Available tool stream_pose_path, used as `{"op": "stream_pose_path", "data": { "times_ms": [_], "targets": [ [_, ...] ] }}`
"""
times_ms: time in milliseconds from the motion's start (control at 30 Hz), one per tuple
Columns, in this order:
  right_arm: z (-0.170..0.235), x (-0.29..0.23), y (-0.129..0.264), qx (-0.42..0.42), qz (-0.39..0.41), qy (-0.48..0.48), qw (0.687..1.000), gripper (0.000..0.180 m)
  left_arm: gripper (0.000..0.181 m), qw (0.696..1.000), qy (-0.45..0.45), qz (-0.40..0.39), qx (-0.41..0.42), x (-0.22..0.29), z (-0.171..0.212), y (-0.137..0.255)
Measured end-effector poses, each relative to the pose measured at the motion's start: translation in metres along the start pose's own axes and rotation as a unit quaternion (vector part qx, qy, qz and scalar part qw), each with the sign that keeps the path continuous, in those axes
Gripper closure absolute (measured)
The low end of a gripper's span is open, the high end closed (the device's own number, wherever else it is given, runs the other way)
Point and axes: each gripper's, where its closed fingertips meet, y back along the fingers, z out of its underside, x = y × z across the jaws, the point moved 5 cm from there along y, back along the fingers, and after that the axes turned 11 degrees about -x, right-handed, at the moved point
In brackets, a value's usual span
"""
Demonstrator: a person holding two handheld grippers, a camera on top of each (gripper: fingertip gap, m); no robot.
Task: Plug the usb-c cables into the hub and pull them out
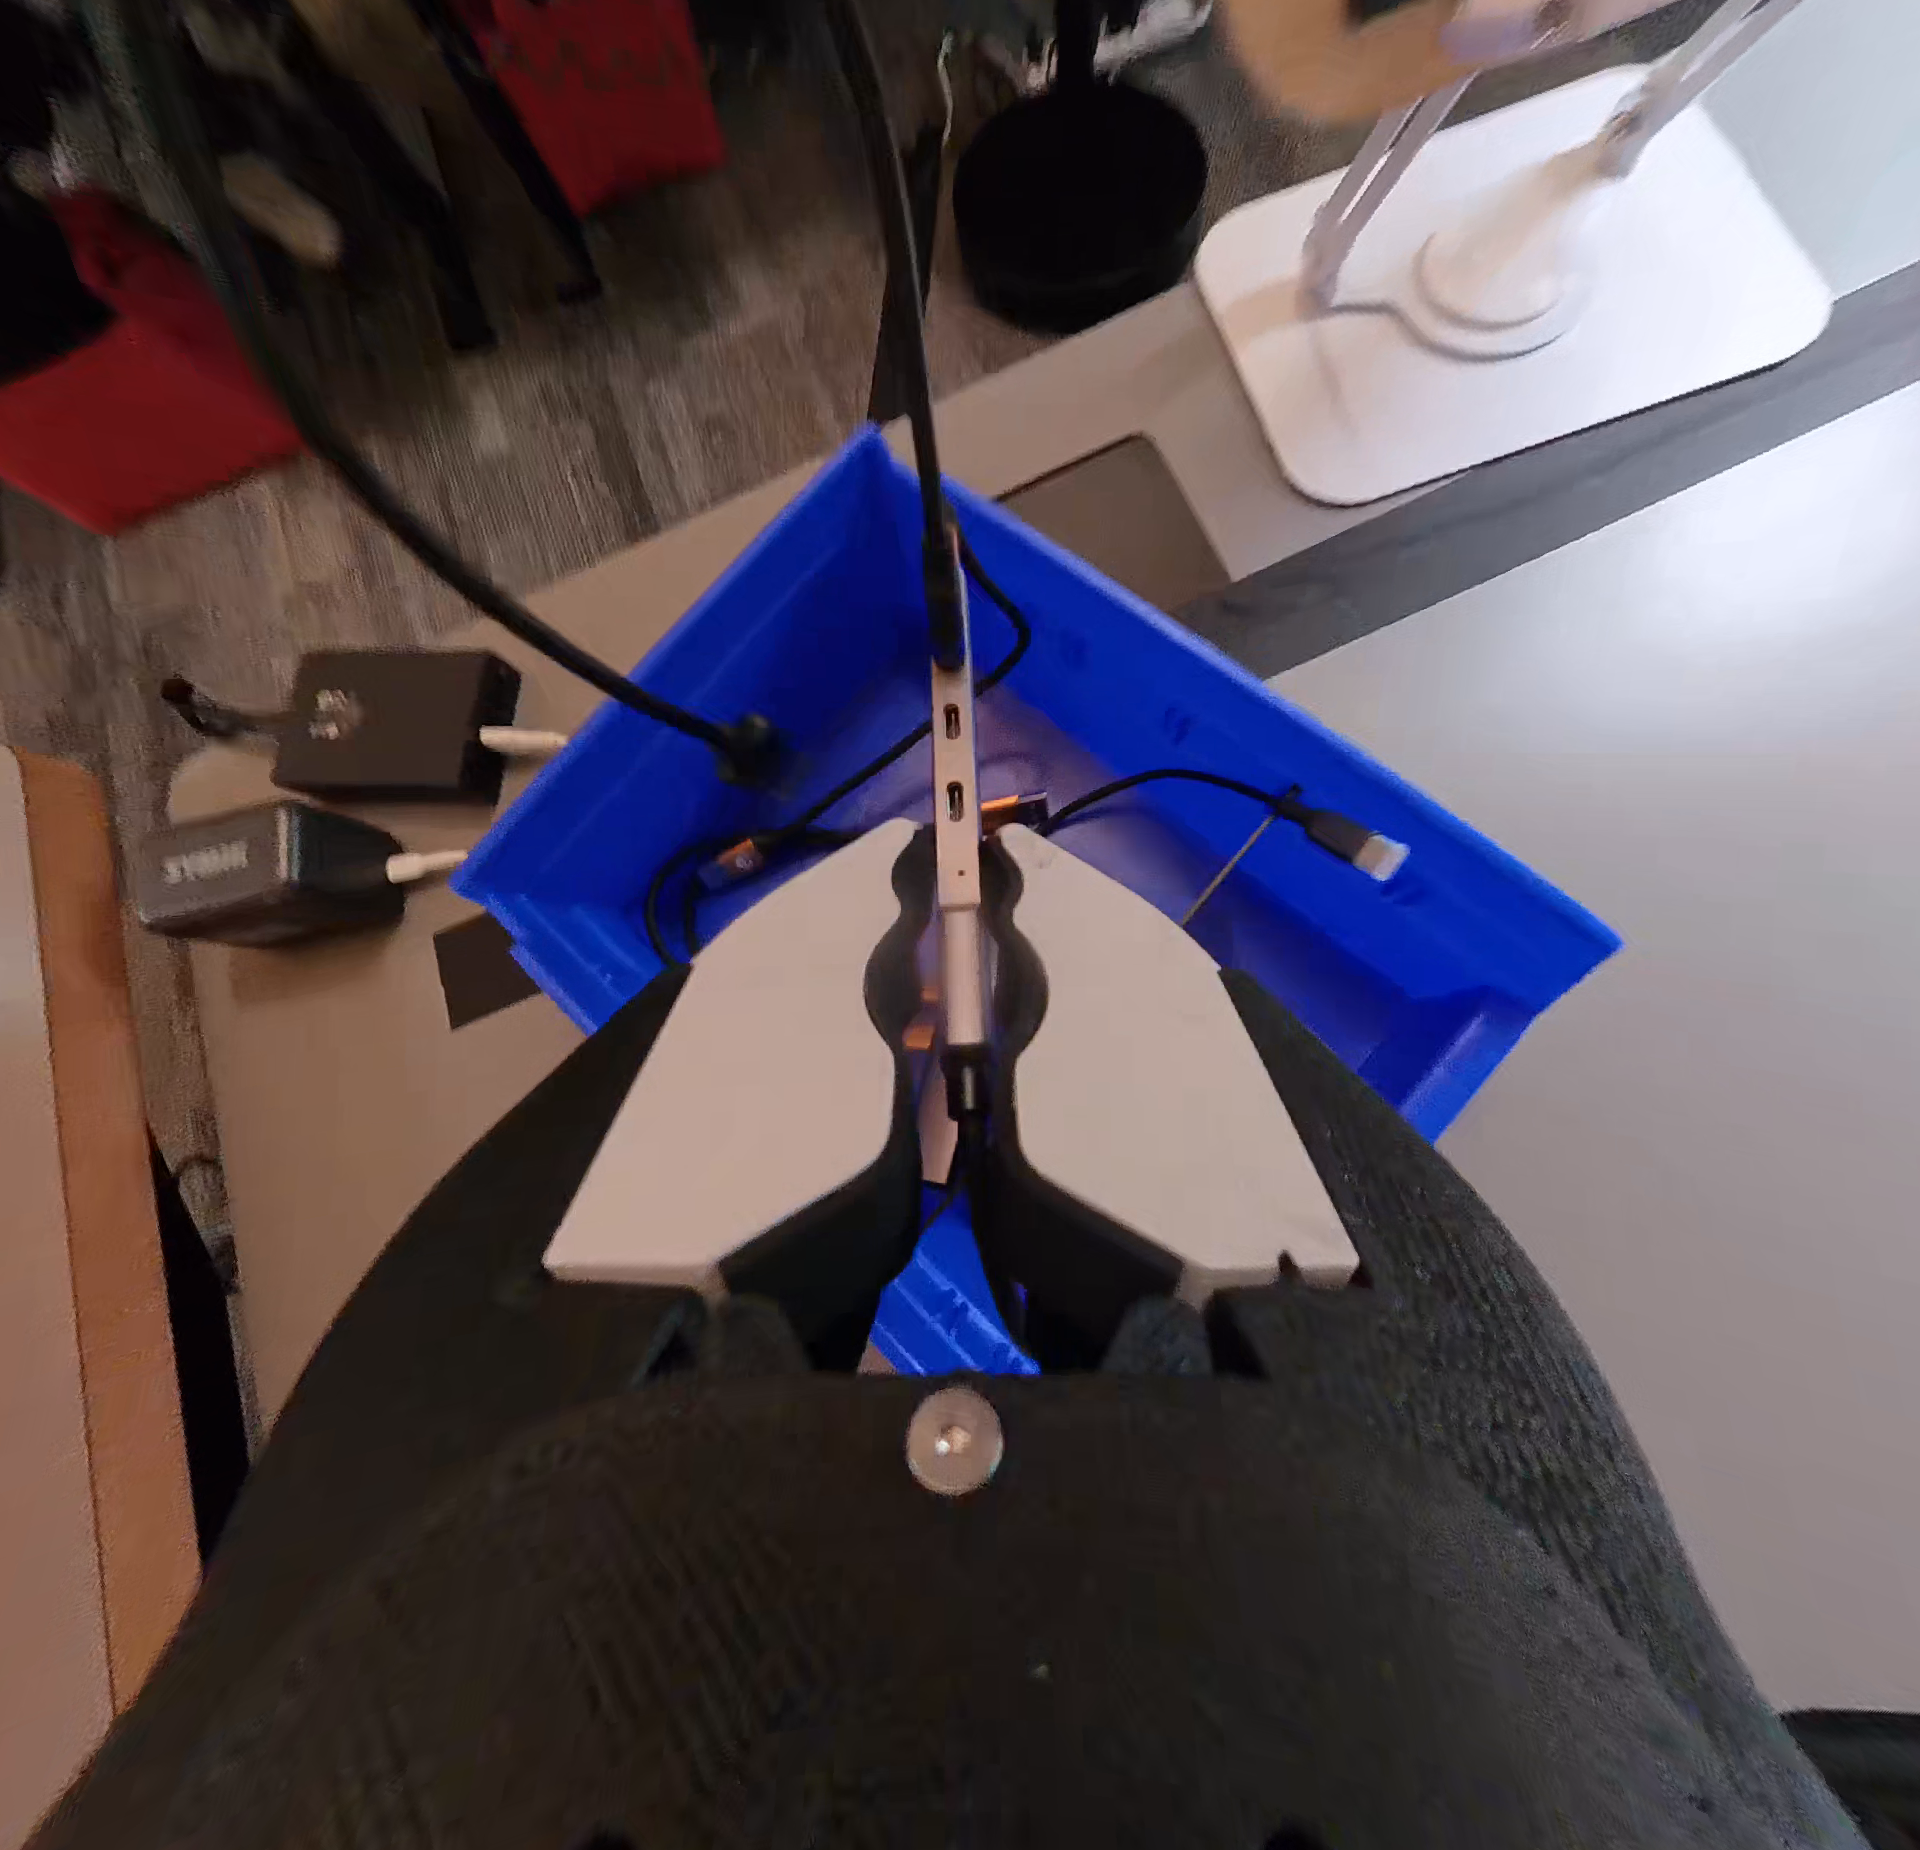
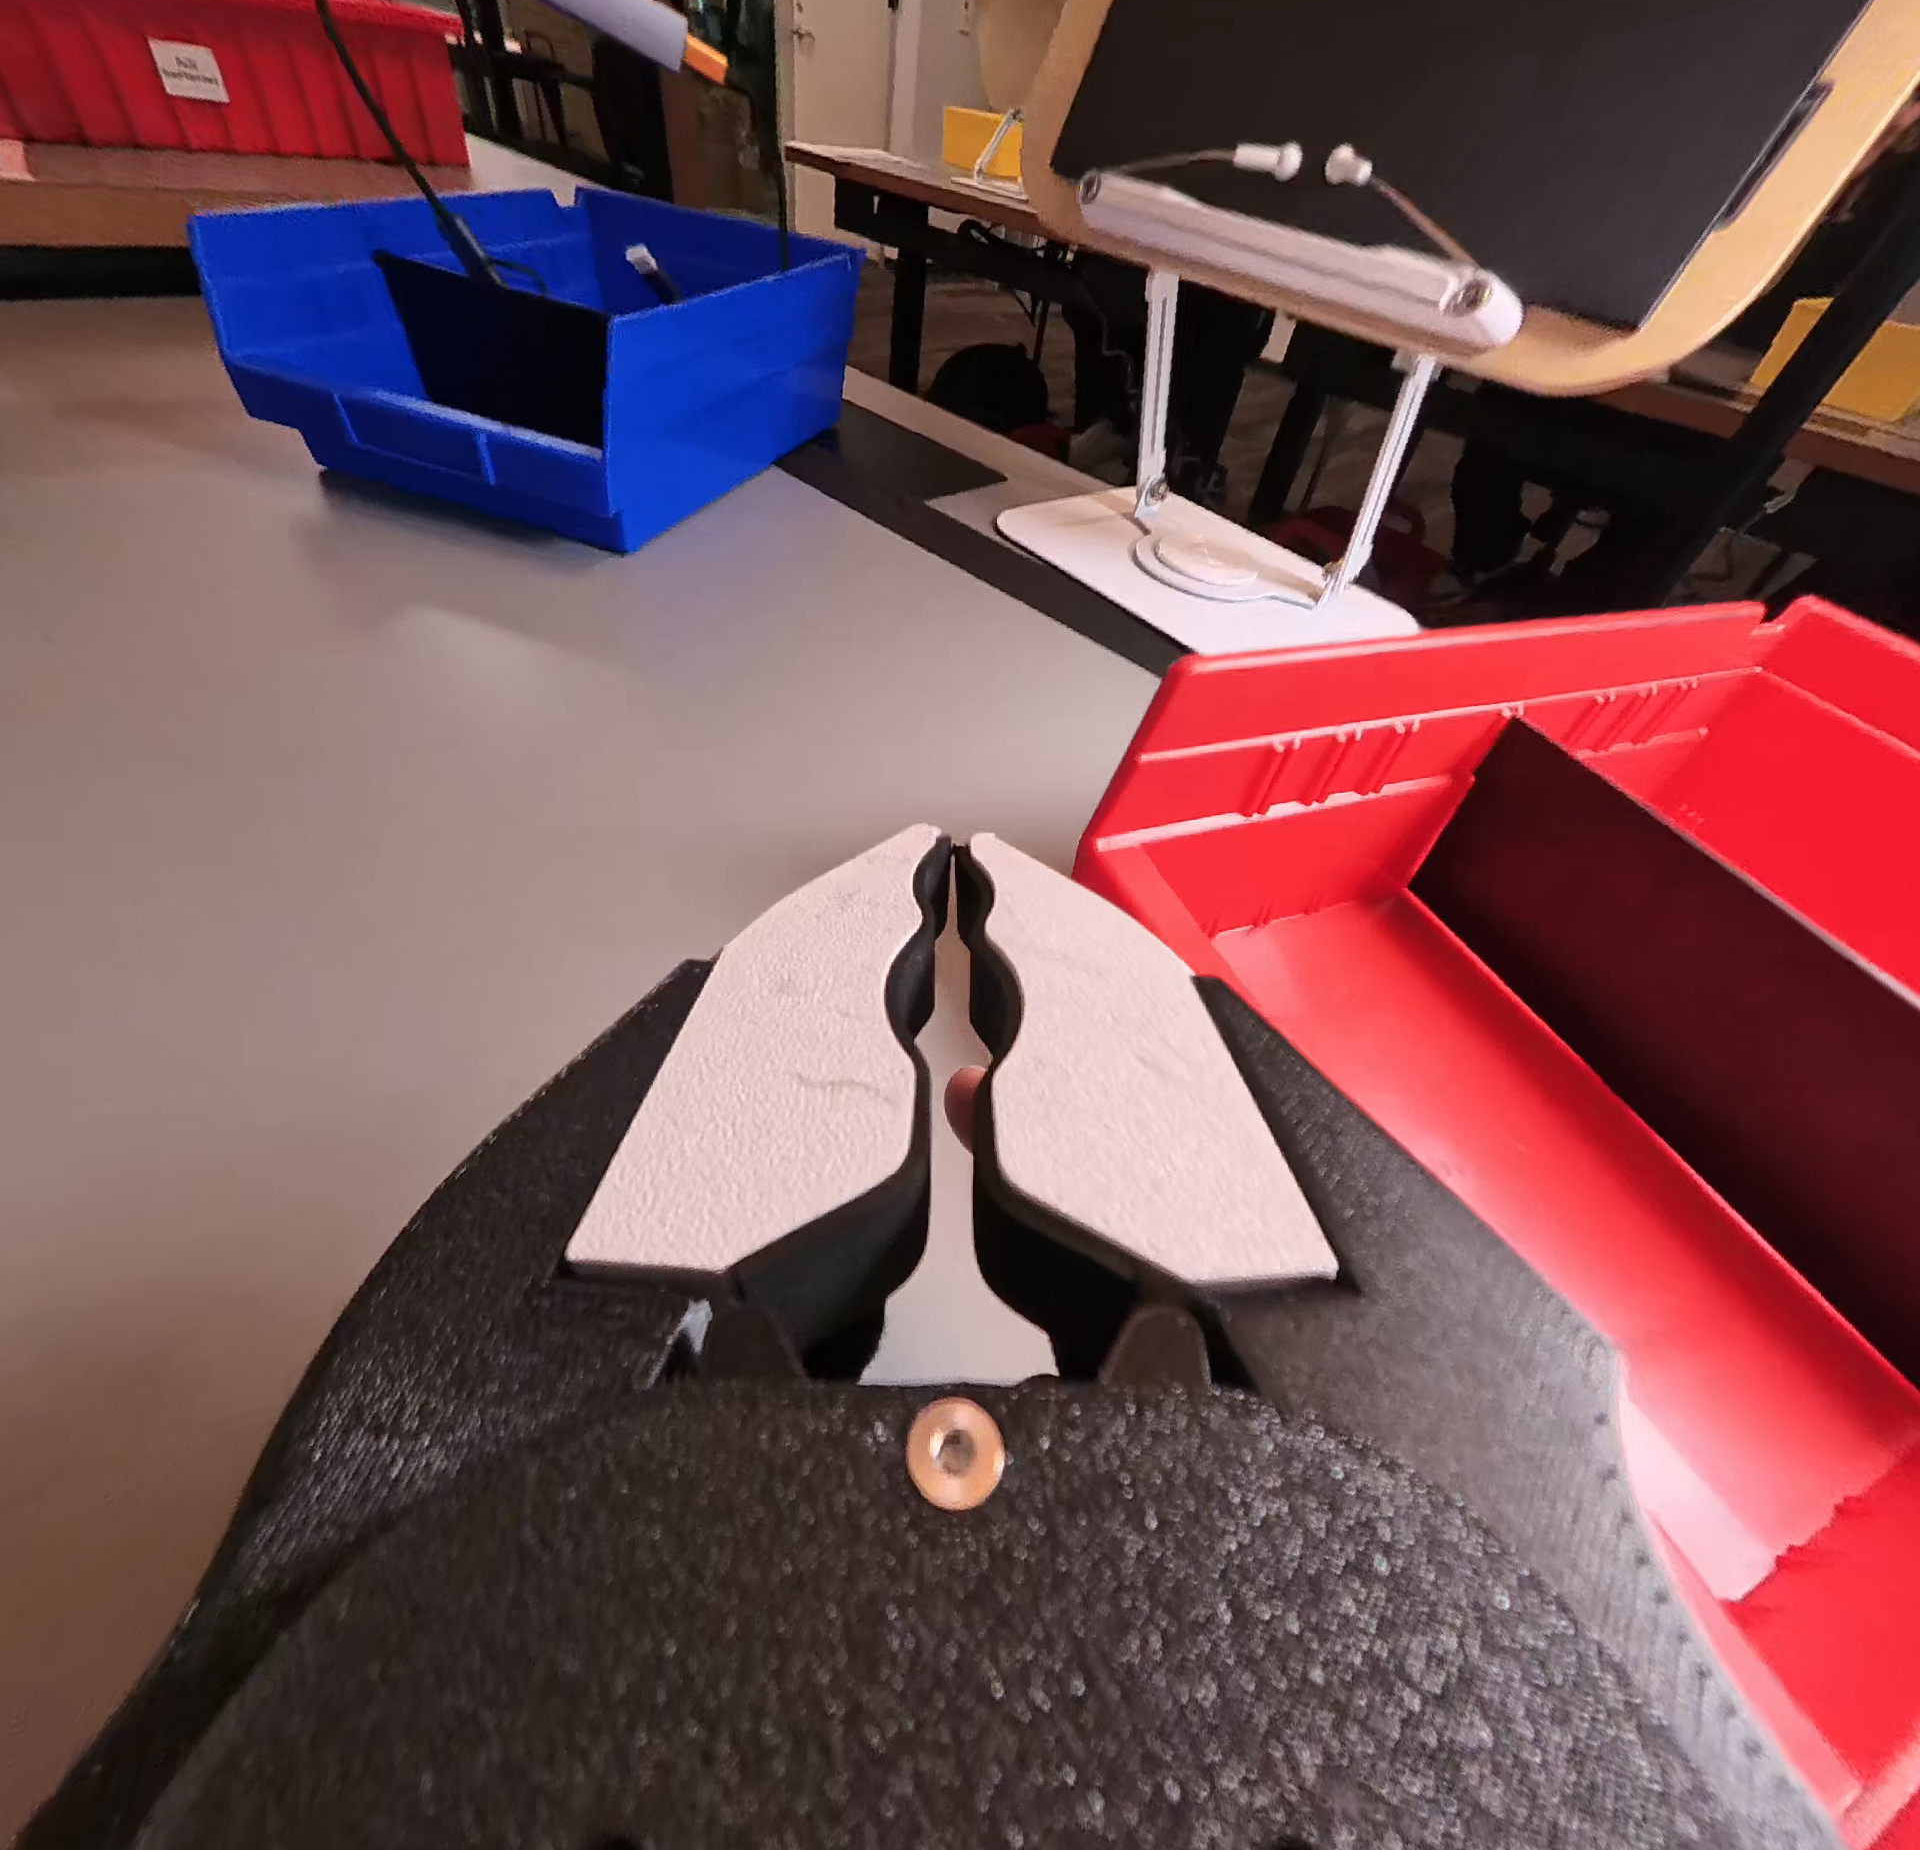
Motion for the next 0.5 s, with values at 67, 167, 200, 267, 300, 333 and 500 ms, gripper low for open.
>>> {"op": "stream_pose_path", "data": {
  "times_ms": [67, 167, 200, 267, 300, 333, 500],
  "targets": [
    [-0.013, -0.001, 0.001, 0.013, 0.007, 0.011, 1.0, 0.179, 0.172, 0.999, -0.014, 0.003, 0.044, 0.01, -0.006, 0.018],
    [-0.044, -0.005, 0.002, 0.035, 0.007, 0.038, 0.999, 0.179, 0.172, 0.992, -0.031, 0.003, 0.119, 0.026, -0.019, 0.05],
    [-0.057, -0.007, 0.002, 0.045, 0.004, 0.046, 0.998, 0.179, 0.172, 0.988, -0.034, 0.008, 0.148, 0.031, -0.025, 0.062],
    [-0.088, -0.011, 0.004, 0.071, 0.0, 0.061, 0.996, 0.178, 0.172, 0.977, -0.044, 0.022, 0.208, 0.046, -0.035, 0.087],
    [-0.105, -0.013, 0.005, 0.084, -0.003, 0.069, 0.994, 0.177, 0.172, 0.97, -0.05, 0.029, 0.236, 0.054, -0.04, 0.1],
    [-0.122, -0.016, 0.006, 0.097, -0.008, 0.077, 0.992, 0.176, 0.171, 0.962, -0.056, 0.038, 0.263, 0.063, -0.044, 0.112],
    [-0.196, -0.034, 0.012, 0.167, -0.065, 0.071, 0.981, 0.169, 0.171, 0.903, -0.088, 0.149, 0.393, 0.129, -0.054, 0.16]
  ]
}}
